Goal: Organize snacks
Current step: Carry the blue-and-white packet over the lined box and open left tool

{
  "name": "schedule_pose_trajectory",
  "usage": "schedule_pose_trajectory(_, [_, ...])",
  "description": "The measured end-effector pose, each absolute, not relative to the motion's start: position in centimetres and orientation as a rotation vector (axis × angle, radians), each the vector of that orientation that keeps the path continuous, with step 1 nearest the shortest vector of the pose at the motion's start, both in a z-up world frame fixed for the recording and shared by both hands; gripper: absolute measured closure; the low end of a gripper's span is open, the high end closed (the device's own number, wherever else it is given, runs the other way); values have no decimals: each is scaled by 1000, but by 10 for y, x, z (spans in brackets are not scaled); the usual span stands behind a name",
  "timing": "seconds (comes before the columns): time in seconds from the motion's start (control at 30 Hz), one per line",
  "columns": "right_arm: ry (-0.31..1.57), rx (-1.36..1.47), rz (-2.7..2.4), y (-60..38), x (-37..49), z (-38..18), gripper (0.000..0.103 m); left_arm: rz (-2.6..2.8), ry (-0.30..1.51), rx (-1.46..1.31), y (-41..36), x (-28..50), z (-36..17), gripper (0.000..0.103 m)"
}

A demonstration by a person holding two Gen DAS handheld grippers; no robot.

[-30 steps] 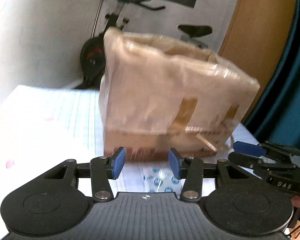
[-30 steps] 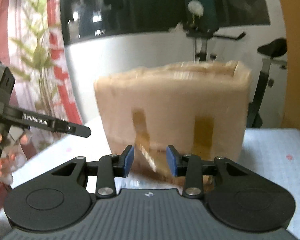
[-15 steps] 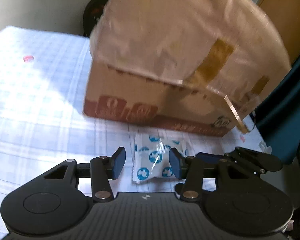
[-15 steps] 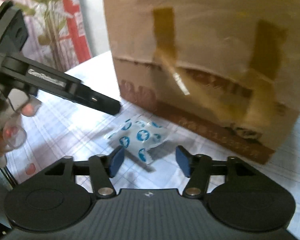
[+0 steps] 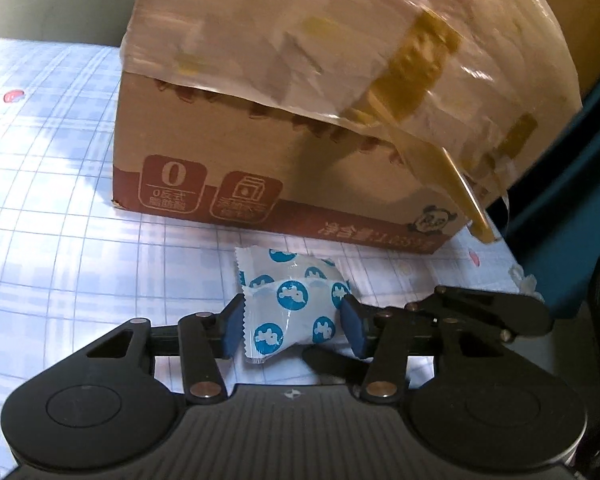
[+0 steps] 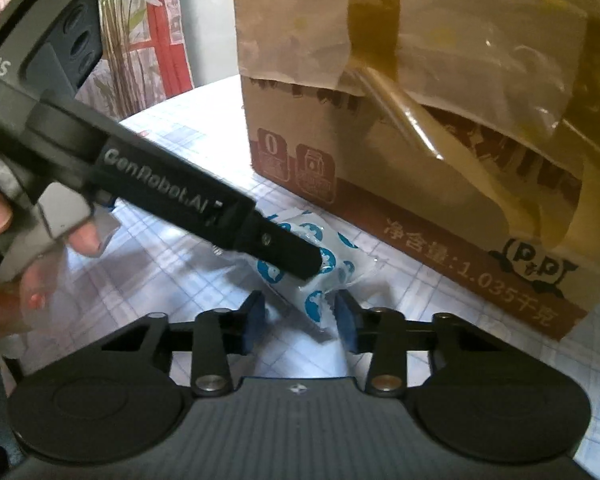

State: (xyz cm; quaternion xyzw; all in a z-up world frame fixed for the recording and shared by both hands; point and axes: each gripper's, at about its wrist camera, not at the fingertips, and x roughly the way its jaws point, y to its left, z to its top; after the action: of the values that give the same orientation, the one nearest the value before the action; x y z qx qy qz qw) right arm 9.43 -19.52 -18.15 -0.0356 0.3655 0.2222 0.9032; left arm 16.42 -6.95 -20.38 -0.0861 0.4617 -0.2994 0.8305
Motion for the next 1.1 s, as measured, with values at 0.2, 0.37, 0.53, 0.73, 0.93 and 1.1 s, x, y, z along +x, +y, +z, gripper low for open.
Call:
schedule_pose_trajectory(0.2, [736,-24,447,-203,82,-175,75,-609,937,-163,-71,142,-191,54])
schedule_pose_trajectory(0.37, [666,-32,441,-202,59,-159,76,-579,890,-192,-67,118,-174,55])
schedule_pose_trajectory(0.53, [586,-72,458,-199,40,-141,76,-561,838,-243,-57,99,-155,55])
schedule_pose_trajectory(0.73, [483,-111,461,-197,28,-110,76,-567,762,-210,-57,95,-115,55])
schedule_pose_trajectory(0.93, [373,-124,440,-205,30,-70,76,-601,666,-208,-63,108,-62,55])
schedule_pose_trajectory(1.1, [301,-131,417,-220,47,-34,76,-638,614,-200,-79,129,-22,55])
